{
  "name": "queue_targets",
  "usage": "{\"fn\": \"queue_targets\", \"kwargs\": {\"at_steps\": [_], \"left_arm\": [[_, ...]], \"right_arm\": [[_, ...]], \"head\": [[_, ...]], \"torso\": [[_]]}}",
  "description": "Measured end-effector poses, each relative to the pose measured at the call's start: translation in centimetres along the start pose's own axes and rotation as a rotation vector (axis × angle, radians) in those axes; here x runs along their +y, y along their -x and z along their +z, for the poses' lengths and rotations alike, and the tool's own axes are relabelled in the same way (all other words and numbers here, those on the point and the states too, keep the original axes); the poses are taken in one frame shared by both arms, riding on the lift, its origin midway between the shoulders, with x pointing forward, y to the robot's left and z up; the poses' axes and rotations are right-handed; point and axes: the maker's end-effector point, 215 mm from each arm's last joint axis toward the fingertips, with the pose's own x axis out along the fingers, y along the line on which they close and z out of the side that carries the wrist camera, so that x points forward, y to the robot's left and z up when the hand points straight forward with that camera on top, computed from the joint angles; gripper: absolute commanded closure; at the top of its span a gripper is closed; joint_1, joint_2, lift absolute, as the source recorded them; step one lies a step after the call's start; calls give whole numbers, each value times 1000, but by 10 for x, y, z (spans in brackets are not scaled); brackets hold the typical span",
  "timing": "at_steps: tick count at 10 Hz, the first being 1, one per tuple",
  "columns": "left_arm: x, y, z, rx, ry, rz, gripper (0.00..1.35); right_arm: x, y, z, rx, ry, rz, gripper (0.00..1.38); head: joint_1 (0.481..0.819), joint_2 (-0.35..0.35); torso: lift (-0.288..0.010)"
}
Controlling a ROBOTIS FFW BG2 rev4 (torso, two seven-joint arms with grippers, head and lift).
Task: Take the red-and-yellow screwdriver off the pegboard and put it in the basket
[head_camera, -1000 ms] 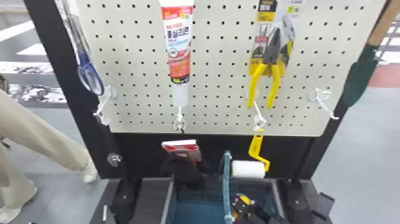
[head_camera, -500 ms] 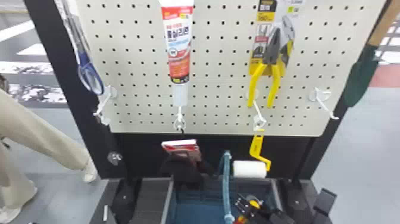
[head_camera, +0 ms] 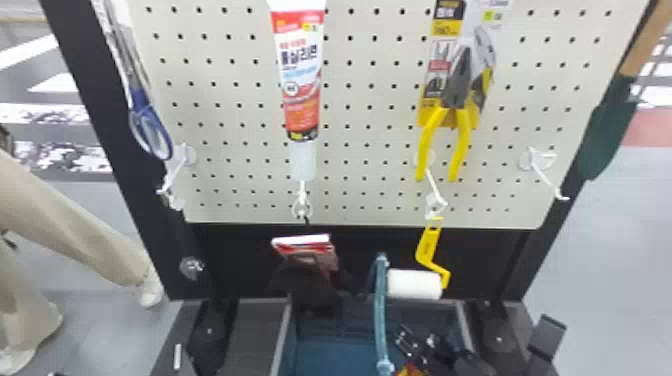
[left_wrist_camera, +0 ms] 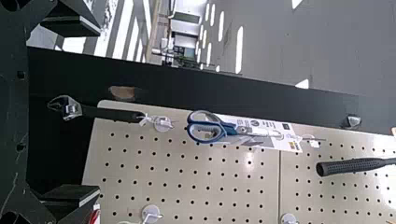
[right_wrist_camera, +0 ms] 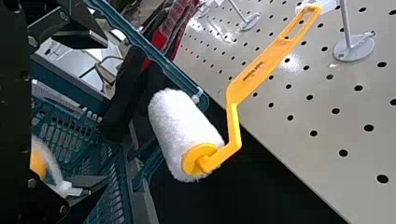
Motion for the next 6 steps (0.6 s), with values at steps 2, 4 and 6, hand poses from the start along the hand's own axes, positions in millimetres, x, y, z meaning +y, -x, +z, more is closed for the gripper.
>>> {"fn": "queue_targets", "kwargs": {"at_steps": [2,4,6], "left_arm": [[0,0,0,0,0,-1,114],[0,0,-1,0,0,-1,114],[0,0,0,-1,0,0,114]], "right_arm": [[1,0,1,-1,2,3,254],[1,0,1,-1,2,3,254],[2,0,2,-2,3,5,254]], "head": [[549,0],[549,0],[549,0]], "torso": [[-100],[-100],[-100]]}}
